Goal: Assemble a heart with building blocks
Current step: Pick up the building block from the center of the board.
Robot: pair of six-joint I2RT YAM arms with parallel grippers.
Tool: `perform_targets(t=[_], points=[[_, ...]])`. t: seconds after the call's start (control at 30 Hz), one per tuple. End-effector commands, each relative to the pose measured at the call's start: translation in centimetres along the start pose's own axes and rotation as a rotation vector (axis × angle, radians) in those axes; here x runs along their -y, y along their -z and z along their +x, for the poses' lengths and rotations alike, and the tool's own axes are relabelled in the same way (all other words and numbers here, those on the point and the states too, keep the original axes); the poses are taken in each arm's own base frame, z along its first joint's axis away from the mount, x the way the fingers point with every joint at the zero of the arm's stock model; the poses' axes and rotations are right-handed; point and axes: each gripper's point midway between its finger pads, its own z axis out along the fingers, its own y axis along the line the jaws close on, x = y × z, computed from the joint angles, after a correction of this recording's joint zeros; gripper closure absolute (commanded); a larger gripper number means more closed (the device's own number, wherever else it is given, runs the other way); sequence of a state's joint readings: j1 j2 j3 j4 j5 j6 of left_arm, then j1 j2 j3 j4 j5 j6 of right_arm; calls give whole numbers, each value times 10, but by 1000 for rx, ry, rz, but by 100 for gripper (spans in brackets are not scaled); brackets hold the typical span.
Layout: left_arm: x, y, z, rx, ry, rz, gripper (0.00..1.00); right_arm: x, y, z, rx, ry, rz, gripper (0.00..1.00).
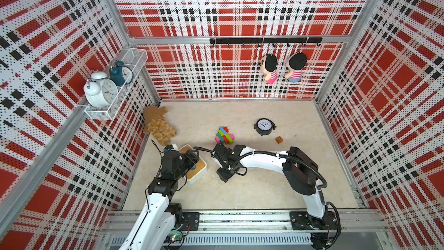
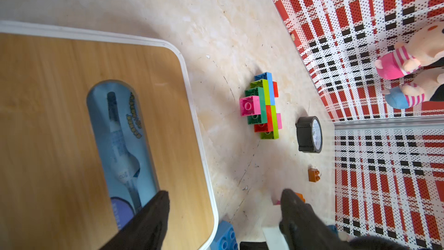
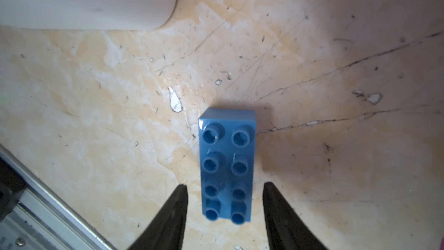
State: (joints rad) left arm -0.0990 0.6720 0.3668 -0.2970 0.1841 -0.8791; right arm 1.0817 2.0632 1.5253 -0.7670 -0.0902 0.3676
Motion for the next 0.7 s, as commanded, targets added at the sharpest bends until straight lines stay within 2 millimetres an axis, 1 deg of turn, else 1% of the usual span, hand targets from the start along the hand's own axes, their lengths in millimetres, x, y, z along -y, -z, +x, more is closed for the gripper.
perform_targets(t=[0.0,0.2,0.33,0.57,0.67], points=[[-1,0,1,-14,-3,1,24,-3,-2,2,-22,1,11,49],[0,0,0,-10,-1,6,24,4,-8,7,-60,11,62,51],[0,0,-1,-10,-1,9,24,5,-8,8,-65,15,82,56],[-1,0,-1,-9,-1,10,24,6,-10,9,-76,19,91,55],[0,0,-2,-7,-1,13,24,6,-8,8,-72,20,92,56]])
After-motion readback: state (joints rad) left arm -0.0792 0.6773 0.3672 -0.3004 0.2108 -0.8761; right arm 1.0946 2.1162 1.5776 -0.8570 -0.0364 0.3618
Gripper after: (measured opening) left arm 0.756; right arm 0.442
